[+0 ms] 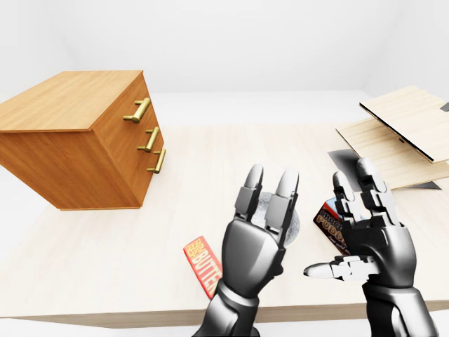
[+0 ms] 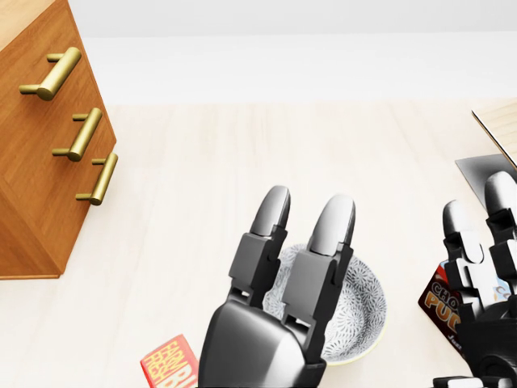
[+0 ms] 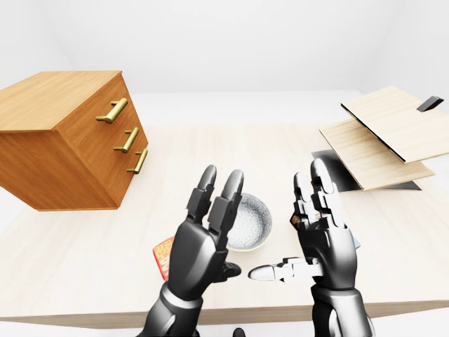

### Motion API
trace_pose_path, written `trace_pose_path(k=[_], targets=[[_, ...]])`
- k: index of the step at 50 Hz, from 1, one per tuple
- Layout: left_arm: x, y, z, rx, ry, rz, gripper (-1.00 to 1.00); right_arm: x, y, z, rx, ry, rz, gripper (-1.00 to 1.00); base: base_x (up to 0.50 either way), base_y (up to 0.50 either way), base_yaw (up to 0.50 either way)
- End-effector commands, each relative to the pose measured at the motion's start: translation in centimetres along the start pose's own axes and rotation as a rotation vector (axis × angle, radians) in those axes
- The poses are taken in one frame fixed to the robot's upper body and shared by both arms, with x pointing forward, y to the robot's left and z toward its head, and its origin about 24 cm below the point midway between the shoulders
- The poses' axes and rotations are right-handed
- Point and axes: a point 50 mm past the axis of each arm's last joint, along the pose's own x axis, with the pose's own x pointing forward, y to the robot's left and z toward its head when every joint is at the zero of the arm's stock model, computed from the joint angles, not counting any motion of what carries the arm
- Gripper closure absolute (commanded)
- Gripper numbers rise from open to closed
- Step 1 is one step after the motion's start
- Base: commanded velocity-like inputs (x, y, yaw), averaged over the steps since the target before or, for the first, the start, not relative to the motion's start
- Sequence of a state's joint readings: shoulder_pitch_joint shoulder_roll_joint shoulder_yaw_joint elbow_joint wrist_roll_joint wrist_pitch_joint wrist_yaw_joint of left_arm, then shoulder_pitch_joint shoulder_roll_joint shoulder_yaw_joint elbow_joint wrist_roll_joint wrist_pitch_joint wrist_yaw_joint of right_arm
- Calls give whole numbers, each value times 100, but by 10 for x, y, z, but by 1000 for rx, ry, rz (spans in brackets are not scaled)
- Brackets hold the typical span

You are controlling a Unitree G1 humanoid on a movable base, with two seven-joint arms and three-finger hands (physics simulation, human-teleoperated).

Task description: Close the top drawer of the cabinet and put the bowl on top of it.

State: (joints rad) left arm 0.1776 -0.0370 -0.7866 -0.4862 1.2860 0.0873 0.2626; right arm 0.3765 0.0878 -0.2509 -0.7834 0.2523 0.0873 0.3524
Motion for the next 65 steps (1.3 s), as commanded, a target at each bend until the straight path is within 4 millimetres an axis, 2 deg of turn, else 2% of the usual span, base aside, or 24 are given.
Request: trace_pose_path(k=[1, 3, 5, 16, 33, 36, 65], targets=[[0, -22, -5, 64, 12, -82, -100, 0, 0, 0, 1, -1, 0, -100, 0, 0, 0], [0, -22, -5, 64, 13, -82, -100, 0, 0, 0, 1, -1, 0, -100, 0, 0, 0], [0, -34, -15, 81, 44, -123, -100, 0, 1, -1, 2, 5, 3, -100, 0, 0, 0], [4, -45, -30, 110, 98, -137, -100, 0, 1, -2, 2, 7, 4, -100, 0, 0, 0], [0, -60, -40, 124, 138, -184, -100, 1, 3, -4, 3, 17, 8, -100, 0, 0, 0], [-2, -69, -50, 124, 175, -211, -100, 1, 3, -4, 3, 19, 8, -100, 0, 0, 0], [-6, -102, -67, 146, 242, -334, -100, 1, 3, -6, 4, 26, 11, -100, 0, 0, 0]])
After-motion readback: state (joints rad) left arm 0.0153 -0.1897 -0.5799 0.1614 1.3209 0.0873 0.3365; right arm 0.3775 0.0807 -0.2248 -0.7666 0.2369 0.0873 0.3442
